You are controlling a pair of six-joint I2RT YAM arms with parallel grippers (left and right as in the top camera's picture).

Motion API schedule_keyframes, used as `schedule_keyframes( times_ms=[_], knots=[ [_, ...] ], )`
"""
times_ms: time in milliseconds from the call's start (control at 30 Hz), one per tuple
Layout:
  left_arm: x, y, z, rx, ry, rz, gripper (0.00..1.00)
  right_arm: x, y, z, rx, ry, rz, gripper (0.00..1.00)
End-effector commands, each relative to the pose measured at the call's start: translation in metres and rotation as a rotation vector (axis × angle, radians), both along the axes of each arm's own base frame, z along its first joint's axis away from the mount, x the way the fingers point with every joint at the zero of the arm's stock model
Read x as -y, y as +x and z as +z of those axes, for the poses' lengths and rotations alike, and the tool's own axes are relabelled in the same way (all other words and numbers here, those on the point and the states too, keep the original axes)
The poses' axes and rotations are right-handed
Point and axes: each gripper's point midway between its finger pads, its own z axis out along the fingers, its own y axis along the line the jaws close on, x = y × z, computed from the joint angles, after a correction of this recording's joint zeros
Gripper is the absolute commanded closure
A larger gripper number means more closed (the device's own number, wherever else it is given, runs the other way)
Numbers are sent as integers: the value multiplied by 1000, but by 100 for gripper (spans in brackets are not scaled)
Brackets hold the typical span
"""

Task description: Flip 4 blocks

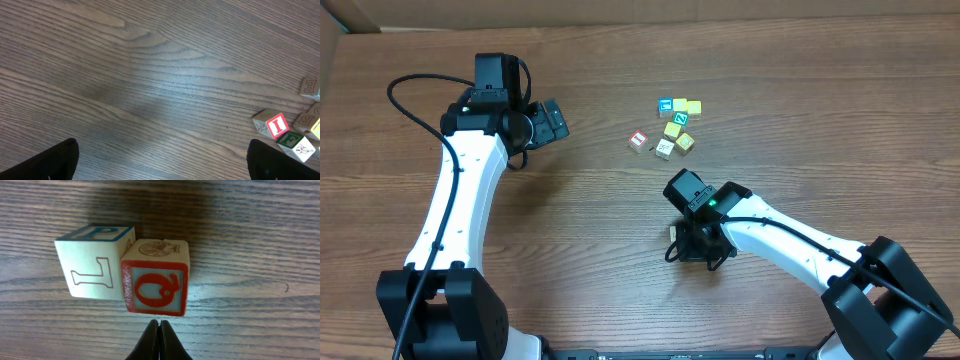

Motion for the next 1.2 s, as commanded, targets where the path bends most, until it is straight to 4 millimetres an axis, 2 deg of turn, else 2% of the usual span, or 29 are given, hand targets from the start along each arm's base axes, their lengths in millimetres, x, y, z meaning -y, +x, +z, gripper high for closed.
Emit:
schedule_keyframes(
  times_ms=[0, 1167],
  knots=[
    [1, 5, 6, 17, -5, 7, 0, 0, 0, -1, -1, 3, -10, 96],
    [1, 5, 5, 17, -5, 7, 0, -4, 11, 0, 45, 17, -13, 96]
  ],
)
